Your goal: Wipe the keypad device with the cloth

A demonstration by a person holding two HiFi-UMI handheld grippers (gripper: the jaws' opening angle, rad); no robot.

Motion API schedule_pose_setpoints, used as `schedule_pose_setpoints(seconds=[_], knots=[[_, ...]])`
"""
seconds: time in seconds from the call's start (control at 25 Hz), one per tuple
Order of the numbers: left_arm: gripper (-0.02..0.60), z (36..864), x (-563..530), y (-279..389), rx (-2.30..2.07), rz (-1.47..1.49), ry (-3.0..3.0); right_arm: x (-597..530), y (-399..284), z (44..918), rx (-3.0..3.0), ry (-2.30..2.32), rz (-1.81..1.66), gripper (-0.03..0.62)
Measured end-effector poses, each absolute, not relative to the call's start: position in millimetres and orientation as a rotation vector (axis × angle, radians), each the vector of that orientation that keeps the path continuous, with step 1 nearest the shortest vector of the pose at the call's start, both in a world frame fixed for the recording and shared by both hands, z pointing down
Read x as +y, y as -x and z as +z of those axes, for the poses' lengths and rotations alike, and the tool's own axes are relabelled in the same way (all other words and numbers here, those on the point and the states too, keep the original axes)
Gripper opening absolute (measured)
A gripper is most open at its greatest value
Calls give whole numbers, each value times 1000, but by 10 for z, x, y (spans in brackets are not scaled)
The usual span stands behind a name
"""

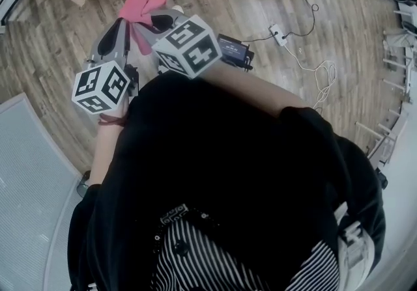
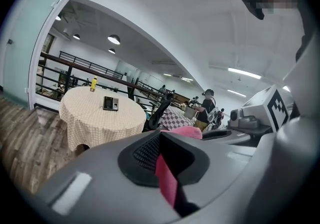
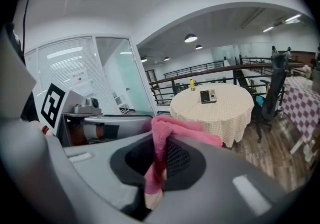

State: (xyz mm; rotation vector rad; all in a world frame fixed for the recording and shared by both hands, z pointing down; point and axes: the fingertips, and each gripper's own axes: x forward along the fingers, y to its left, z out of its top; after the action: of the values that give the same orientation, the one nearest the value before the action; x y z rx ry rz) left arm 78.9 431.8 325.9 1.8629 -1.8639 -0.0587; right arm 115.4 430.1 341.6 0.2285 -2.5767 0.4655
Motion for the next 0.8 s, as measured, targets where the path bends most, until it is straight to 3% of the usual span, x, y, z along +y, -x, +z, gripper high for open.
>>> schedule_pose_setpoints(seconds=[0.4,0.8], knots=[[3,3350,3961,-71,-1984,-62,-1725,3863,-452,3446,-2601,-82,446,29],[3,3201,2368,562,-2021,-53,-1691,2249,173,3305,-2621,-45,473,29]])
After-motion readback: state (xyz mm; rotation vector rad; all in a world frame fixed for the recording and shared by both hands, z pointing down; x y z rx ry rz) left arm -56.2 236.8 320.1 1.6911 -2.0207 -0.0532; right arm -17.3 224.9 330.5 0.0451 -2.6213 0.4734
